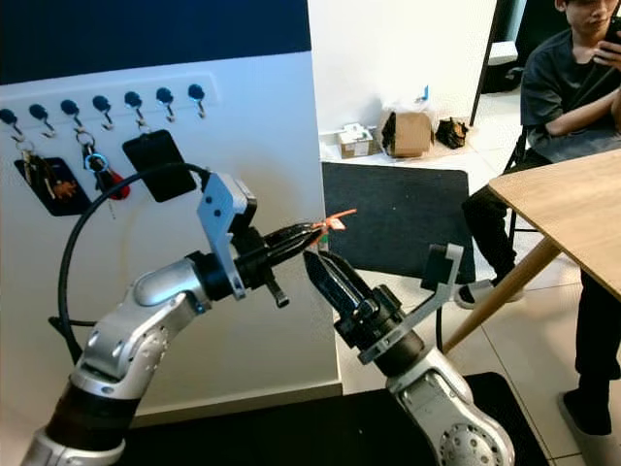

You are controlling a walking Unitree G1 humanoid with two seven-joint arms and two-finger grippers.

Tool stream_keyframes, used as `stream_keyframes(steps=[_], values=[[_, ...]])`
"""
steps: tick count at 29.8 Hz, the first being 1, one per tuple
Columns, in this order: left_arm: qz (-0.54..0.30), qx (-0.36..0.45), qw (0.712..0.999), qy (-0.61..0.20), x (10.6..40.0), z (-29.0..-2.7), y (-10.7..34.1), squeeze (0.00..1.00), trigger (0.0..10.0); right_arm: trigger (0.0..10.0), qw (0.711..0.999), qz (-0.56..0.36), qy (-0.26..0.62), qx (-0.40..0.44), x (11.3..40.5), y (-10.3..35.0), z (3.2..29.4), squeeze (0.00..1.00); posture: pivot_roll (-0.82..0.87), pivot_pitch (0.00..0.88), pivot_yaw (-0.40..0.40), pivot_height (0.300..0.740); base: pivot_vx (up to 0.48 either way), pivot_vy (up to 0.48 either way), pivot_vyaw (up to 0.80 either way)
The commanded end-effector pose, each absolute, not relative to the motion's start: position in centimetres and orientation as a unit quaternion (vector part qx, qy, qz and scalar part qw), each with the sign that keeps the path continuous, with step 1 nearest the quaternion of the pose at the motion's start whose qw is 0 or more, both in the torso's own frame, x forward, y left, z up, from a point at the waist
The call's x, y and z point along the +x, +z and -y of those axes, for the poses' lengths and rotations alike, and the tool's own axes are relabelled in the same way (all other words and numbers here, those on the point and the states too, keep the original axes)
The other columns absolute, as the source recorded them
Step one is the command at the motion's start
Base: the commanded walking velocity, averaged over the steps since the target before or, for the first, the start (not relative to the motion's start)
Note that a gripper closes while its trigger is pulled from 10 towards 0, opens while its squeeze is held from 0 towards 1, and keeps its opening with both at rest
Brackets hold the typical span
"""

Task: Hang keys on a hook

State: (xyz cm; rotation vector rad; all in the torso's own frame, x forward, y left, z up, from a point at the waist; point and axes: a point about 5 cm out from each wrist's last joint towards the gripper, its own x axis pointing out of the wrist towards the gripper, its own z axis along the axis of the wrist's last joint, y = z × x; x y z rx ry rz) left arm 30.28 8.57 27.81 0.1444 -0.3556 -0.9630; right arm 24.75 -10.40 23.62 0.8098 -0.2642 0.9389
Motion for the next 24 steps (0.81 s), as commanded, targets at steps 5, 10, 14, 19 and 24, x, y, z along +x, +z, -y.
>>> stream_keyframes(steps=[5,10,14,19,24], values=[[0.163,0.064,0.868,-0.465,30.4,-8.3,27.5,0.0,10.0,10.0,0.821,0.14,0.395,0.389,25.5,24.1,11.2,0.0,0.01,0.19,0.097,0.74,0.0,0.0,0.0],[0.161,0.065,0.87,-0.461,30.5,-8.5,27.4,0.0,10.0,10.0,0.834,0.153,0.362,0.386,26.0,24.4,12.4,0.0,0.01,0.19,0.098,0.74,0.0,0.0,0.0],[0.16,0.066,0.87,-0.461,30.5,-8.5,27.4,0.0,10.0,10.0,0.839,0.161,0.35,0.384,26.1,24.6,13.1,0.0,0.01,0.189,0.097,0.74,0.0,0.0,0.0],[0.164,0.063,0.867,-0.466,30.3,-8.4,27.5,0.0,10.0,10.0,0.843,0.163,0.337,0.387,26.4,24.5,13.7,0.0,0.01,0.185,0.098,0.74,0.0,0.0,0.0],[0.166,0.061,0.865,-0.469,30.2,-8.3,27.6,0.0,10.0,10.0,0.841,0.162,0.338,0.391,26.5,24.5,13.5,0.0,0.01,0.185,0.098,0.74,0.0,0.0,0.0]])
